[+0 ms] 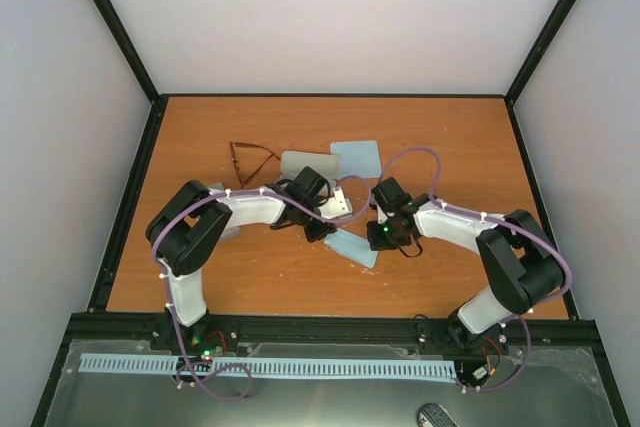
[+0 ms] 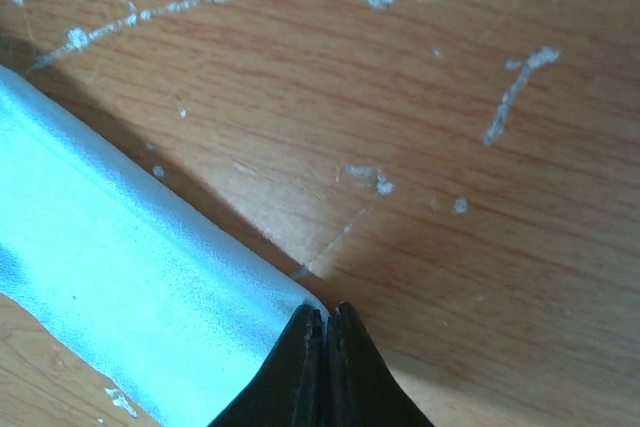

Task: Organize the sunglasses
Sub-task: Pick up the glasses cleaning cloth from the center of the board.

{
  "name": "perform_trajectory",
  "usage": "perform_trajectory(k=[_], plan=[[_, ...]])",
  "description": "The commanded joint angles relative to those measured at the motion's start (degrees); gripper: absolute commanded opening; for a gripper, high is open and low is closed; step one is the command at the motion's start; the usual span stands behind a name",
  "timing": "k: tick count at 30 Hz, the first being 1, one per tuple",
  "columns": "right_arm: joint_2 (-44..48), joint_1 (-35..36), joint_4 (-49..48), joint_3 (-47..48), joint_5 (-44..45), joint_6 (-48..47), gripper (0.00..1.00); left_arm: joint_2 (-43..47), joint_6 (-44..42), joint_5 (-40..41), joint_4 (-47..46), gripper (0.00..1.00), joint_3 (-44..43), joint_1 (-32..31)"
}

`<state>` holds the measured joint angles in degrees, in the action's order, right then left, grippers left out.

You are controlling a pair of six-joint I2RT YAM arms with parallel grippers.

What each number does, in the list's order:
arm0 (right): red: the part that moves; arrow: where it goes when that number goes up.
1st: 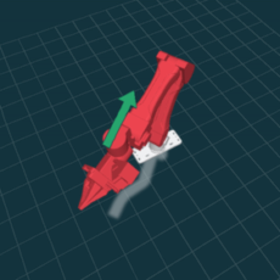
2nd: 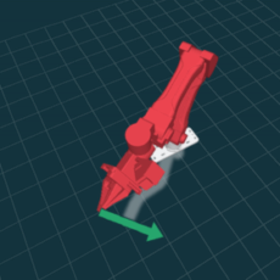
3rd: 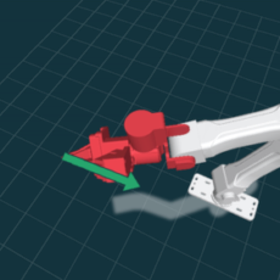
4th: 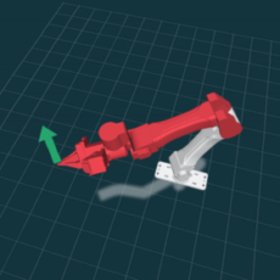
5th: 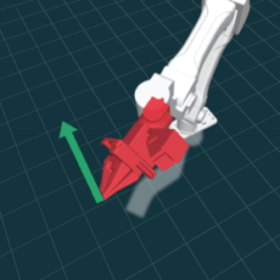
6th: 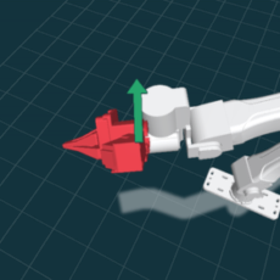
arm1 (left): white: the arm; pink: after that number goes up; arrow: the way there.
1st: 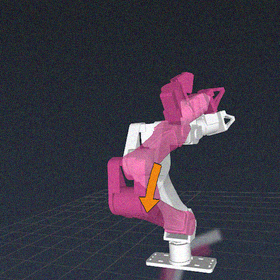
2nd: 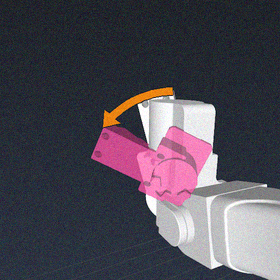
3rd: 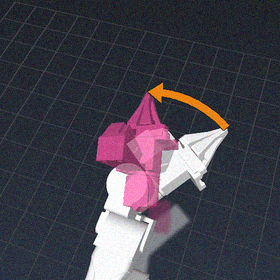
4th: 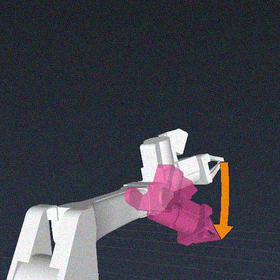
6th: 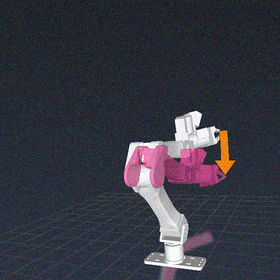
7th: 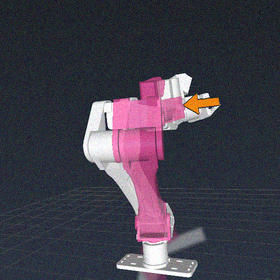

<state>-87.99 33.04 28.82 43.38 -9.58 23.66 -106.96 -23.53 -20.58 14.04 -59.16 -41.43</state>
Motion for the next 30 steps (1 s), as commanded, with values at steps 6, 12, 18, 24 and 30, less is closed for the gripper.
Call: perform_trajectory(k=[6,12,18,24,30], plan=[[-5.8,0.0,2.1,9.8,0.9,-4.2,0.03,5.3,0.2,0.8,2.9,0.01,-1.0,5.5],[-11.2,0.0,2.0,17.7,0.1,-5.9,0.03,7.4,-0.4,1.3,3.6,0.01,-1.1,8.7],[-18.0,0.1,3.3,27.0,-1.3,-7.9,0.03,9.3,-1.0,1.4,4.1,0.0,-0.7,12.1],[-23.3,0.2,5.2,35.9,-2.4,-9.3,0.03,10.8,-2.3,0.9,4.7,0.01,-1.1,16.8],[-27.0,0.2,6.3,42.6,-2.5,-10.5,0.03,9.5,-3.7,-0.1,5.3,0.01,-3.6,20.3]])
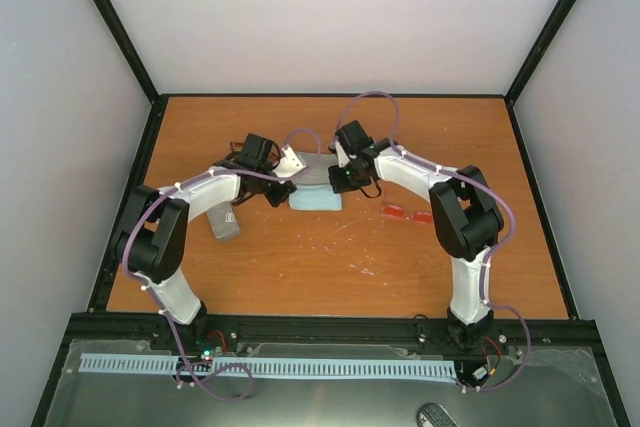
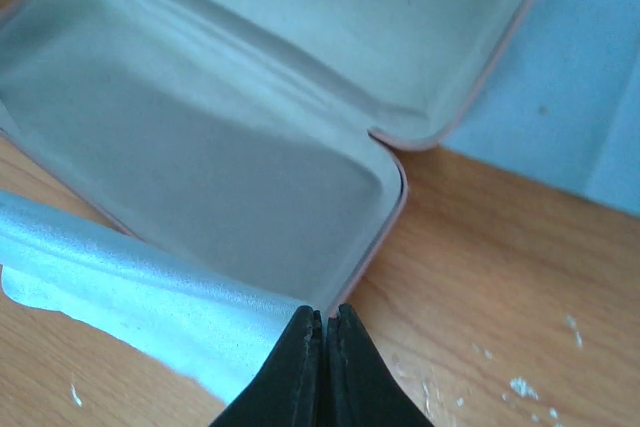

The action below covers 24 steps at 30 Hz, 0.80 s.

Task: Organize the sunglasses
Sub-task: Place the glasses cleaning cloth in the sunglasses case.

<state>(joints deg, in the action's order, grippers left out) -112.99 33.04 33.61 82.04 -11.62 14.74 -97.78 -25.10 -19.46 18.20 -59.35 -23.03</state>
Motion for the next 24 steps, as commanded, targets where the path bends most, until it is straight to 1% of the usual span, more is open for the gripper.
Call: perform_trajectory(k=[1,10,18,24], plan=[[-2.6,0.2,1.7,5.0,-0.5,-1.8,0.03,0.0,-2.3,-1.5,1.3,0.01,-3.9,2.3],[-8.1,0.1,4.4,12.5,-0.7,-3.5,0.03,-3.9,-3.4,-2.9,2.2,0.0,-8.1,4.5],[-12.9,0.0,6.2,18.2,-1.1,-4.0,0.03,-6.9,-3.7,-4.3,2.0,0.0,-8.6,5.6],[-14.9,-0.3,6.9,20.4,-1.4,-4.1,0.03,-8.5,-4.2,-4.7,2.2,0.01,-9.7,6.8]])
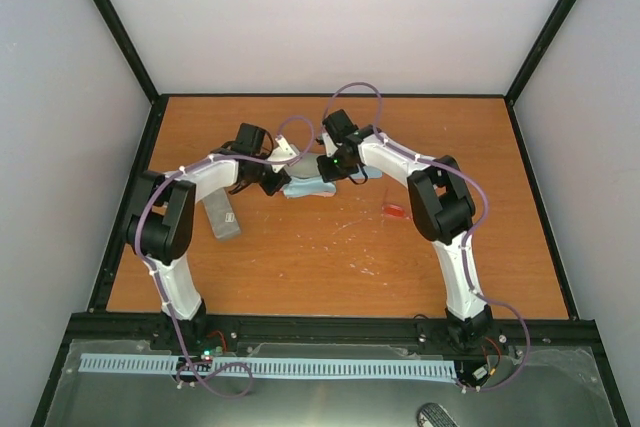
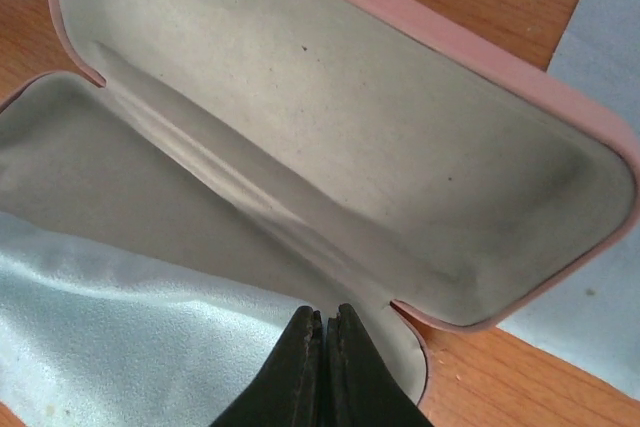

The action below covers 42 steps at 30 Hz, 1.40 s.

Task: Organize the sunglasses
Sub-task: Place the glasses cleaning cloth in the sunglasses case.

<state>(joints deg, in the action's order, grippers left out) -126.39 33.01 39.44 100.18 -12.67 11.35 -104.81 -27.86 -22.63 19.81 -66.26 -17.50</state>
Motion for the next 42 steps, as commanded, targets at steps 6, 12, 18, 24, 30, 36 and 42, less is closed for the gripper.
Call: perform_trajectory(k=[6,12,18,24,30,36,42], plan=[[-3.1,-0.4,2.1,3.5,-1.0,-0.8,0.03,-4.1,-2.3,-2.0,1.2,0.01,-4.8,2.0],[-3.8,-0.4,2.4,3.1,-1.6,-0.4,0.03,-6.7,-3.0,-2.8,1.8,0.01,-6.7,2.1],[-4.2,-0.5,2.7,3.1,-0.5,-0.1,0.03,-8.1,-3.5,-2.5,2.0,0.0,-7.9,2.1],[-3.9,-0.4,2.4,2.7,1.6,0.6,0.03,-8.0,-3.6,-1.2,0.7,0.01,-7.5,2.1],[-5.0,-0.4,3.4,3.0,1.5,0.6,0.03,-8.7,-3.9,-0.2,0.8,0.02,-7.6,2.1],[-5.3,-0.4,3.8,2.9,3.0,0.7,0.03,-9.4,-3.8,0.5,0.6,0.05,-7.7,2.1],[-5.6,-0.4,4.1,2.8,2.7,0.8,0.07,-9.8,-3.8,1.1,0.7,0.14,-7.8,2.1]])
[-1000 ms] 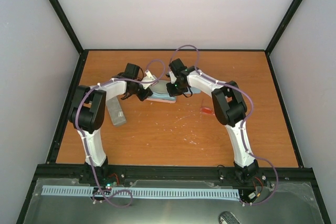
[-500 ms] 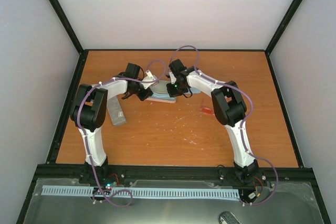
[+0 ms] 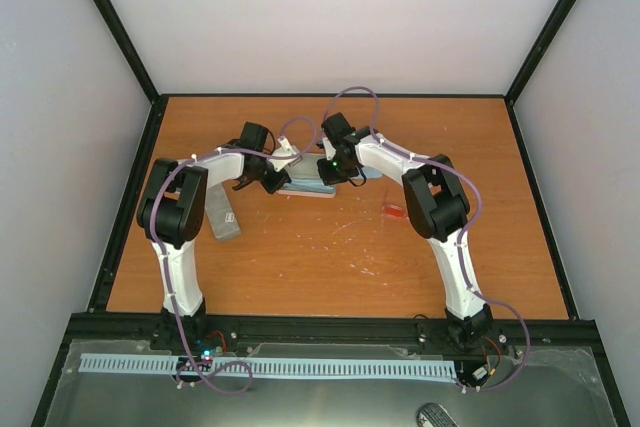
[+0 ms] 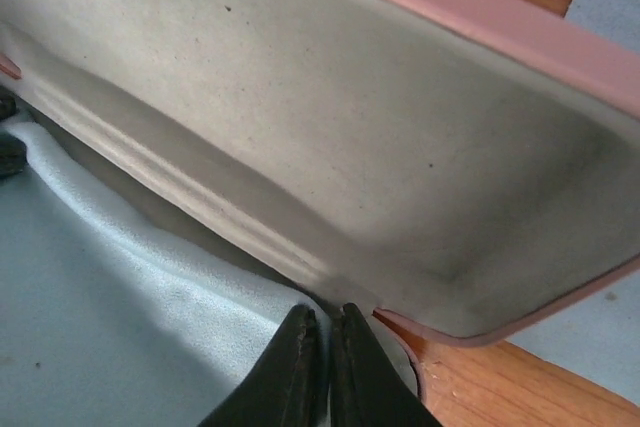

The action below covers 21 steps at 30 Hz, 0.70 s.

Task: Organize the sunglasses
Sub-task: Place the glasses cleaning cloth in the sunglasses case.

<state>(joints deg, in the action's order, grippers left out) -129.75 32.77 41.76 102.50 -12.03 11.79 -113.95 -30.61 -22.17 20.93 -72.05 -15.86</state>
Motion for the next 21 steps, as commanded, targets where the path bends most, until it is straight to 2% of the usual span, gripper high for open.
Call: perform_trajectory(k=[1,15,21], plan=[[-2.2,-0.1,1.7,0.6,2.2,0.3,0.07,-0.6,-1.1,0.8,-0.5,0.14,-1.8,0.4],[0.3,0.6,-0.5,-3.6,2.4,-0.1,0.04,3.3,0.9,2.4,-1.4,0.21,0.2,0.5],[0.5,0.7,-1.7,-4.3,2.7,0.5,0.03,3.1,1.6,2.0,-1.4,0.14,1.0,0.5]])
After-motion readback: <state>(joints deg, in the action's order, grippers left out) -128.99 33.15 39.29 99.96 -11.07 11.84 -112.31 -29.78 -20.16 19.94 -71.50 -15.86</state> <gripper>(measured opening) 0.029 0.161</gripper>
